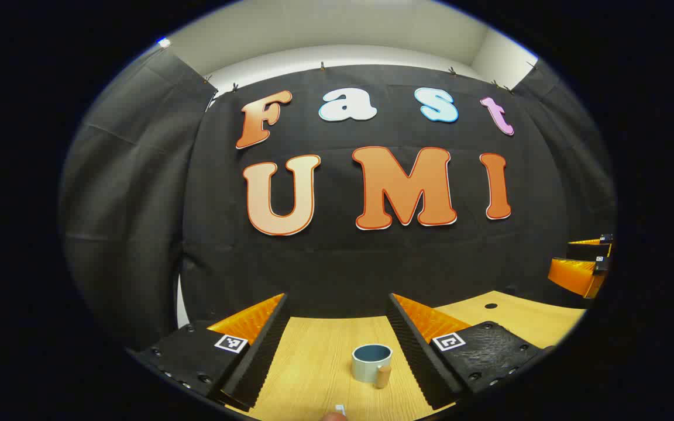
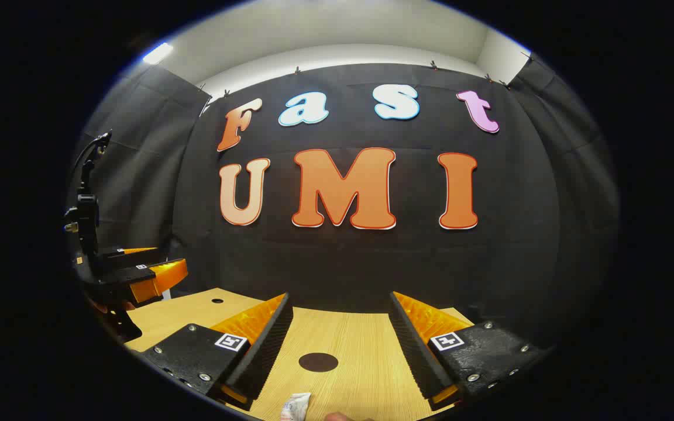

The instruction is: Put the toothbrush and toothpaste on the desktop into the cup, then pick up the cup and place it on the coaster on the desktop.

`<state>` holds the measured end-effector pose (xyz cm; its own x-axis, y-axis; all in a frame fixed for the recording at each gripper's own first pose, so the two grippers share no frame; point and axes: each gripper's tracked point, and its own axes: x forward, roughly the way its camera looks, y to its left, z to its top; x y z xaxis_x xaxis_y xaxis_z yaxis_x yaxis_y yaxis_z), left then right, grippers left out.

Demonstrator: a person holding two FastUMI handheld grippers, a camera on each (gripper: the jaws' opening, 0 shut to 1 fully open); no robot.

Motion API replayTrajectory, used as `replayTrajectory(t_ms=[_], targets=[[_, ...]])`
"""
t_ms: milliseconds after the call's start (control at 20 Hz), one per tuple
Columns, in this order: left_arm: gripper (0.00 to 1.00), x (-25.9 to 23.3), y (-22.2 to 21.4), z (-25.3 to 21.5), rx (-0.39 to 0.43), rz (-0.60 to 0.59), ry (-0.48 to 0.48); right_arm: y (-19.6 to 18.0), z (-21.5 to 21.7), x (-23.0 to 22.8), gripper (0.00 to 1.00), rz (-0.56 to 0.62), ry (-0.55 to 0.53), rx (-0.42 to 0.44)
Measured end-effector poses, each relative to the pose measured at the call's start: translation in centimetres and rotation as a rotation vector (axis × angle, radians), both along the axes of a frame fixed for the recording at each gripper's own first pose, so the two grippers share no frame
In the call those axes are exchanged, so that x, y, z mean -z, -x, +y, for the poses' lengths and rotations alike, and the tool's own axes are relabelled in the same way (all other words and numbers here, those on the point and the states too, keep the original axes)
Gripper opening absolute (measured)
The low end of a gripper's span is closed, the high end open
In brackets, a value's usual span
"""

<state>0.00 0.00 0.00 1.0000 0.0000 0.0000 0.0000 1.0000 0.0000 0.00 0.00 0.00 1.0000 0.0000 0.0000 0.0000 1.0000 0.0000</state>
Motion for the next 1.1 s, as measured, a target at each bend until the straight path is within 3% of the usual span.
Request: replayTrajectory(t_ms=[1100], targets=[[0.98, 1.4, -1.9, -1.4, 0.021, 0.038, 0.014, -1.4, 2.9, 3.6, 0.98, 0.081, 0.043, -0.061]])
